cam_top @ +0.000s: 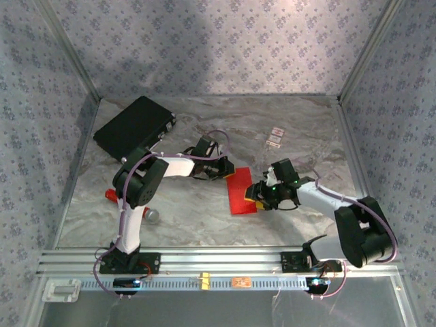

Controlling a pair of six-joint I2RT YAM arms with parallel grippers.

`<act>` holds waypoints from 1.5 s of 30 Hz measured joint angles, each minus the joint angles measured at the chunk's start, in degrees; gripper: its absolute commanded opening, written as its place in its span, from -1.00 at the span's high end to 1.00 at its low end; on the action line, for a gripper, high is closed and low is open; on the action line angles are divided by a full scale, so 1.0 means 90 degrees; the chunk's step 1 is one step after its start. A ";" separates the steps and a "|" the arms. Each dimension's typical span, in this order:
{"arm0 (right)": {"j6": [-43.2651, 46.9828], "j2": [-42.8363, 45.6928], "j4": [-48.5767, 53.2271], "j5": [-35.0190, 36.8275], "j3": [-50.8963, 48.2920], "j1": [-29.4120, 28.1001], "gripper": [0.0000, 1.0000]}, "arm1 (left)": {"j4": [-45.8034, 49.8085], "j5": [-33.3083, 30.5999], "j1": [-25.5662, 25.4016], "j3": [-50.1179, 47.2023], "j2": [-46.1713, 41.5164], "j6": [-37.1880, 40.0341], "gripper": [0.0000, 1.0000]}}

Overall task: Fold a paper plane with a square sheet of paper (pick it up from the middle)
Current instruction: Fold the triangle a second time at the center of the table.

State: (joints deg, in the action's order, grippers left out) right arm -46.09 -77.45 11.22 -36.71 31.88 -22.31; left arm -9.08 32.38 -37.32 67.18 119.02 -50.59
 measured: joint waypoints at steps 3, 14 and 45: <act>0.0005 -0.0119 -0.0175 -0.0083 0.0000 0.0087 0.07 | 0.0000 0.0005 -0.0002 0.0002 0.0000 0.0000 0.76; 0.0457 -0.0627 -0.0629 -0.0590 0.0044 0.0435 0.19 | 0.0007 0.0102 0.0010 0.0012 0.0002 0.0002 0.73; 0.0687 -0.1542 -0.1617 -0.0840 0.0172 0.0882 0.94 | 0.0644 -0.0532 -0.0313 0.0041 -0.0896 0.0270 -0.12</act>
State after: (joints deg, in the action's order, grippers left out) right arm -39.90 -91.33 -3.33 -44.27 33.43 -14.37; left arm -3.29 27.59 -40.14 67.55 110.96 -48.16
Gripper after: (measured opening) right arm 0.054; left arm 0.550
